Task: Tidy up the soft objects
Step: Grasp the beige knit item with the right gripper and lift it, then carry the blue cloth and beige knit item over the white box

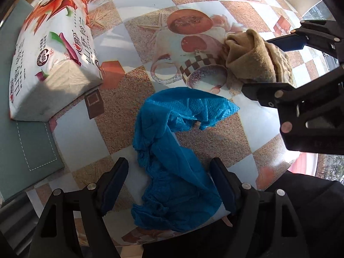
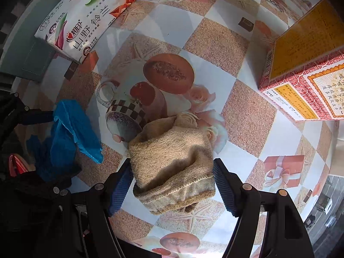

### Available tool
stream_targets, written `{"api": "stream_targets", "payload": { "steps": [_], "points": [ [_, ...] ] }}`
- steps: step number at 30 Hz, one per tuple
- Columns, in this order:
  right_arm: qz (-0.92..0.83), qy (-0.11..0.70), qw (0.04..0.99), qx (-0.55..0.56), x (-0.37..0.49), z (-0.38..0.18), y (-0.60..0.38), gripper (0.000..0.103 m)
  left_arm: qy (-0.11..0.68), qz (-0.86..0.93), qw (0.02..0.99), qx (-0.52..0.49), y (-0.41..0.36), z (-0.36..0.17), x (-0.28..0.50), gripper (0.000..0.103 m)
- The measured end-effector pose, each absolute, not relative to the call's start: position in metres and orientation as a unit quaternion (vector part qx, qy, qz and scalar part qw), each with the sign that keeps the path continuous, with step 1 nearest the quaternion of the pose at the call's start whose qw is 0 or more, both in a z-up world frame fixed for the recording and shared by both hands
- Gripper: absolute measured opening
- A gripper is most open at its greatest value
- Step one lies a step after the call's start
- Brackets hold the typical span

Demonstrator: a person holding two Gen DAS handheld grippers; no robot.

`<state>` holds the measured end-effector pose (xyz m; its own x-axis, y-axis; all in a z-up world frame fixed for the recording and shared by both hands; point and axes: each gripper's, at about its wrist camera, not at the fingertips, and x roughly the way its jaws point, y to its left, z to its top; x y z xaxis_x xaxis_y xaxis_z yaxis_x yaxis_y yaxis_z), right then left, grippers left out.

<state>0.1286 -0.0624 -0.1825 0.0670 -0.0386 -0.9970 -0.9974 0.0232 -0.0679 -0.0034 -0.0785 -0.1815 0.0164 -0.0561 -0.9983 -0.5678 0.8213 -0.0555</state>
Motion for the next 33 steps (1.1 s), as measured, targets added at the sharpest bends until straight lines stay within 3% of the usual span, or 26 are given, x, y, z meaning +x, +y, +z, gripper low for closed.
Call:
{"api": "stream_targets", "payload": {
  "steps": [7, 9, 16, 18, 21, 23, 26, 33],
  "points": [
    [0.478, 0.493, 0.508, -0.520, 0.118, -0.190, -0.064, 0.074, 0.672, 0.198, 0.675, -0.232, -0.074, -0.181, -0.008, 0.087],
    [0.481, 0.491, 0.509, -0.519, 0.117, -0.191, -0.065, 0.063, 0.673, 0.197, 0.675, -0.231, -0.074, -0.182, -0.009, 0.087],
    [0.488, 0.486, 0.507, -0.518, 0.117, -0.183, -0.065, 0.044, 0.680, 0.188, 0.671, -0.229, -0.071, -0.176, 0.014, 0.084],
    [0.491, 0.487, 0.505, -0.517, 0.115, -0.182, -0.066, 0.037, 0.681, 0.182, 0.673, -0.223, -0.071, -0.174, 0.018, 0.078],
    [0.493, 0.496, 0.503, -0.507, 0.111, -0.177, -0.069, 0.031, 0.679, 0.171, 0.682, -0.211, -0.075, -0.167, 0.025, 0.056],
    [0.494, 0.503, 0.503, -0.500, 0.112, -0.175, -0.070, 0.029, 0.678, 0.161, 0.686, -0.209, -0.075, -0.163, 0.030, 0.021],
    [0.495, 0.521, 0.505, -0.478, 0.122, -0.167, -0.077, 0.026, 0.676, 0.147, 0.686, -0.225, -0.072, -0.159, 0.031, 0.015],
    [0.459, 0.587, 0.543, -0.387, 0.166, -0.153, -0.118, 0.024, 0.676, 0.130, 0.694, -0.210, -0.074, -0.147, 0.038, 0.014]
  ]
}}
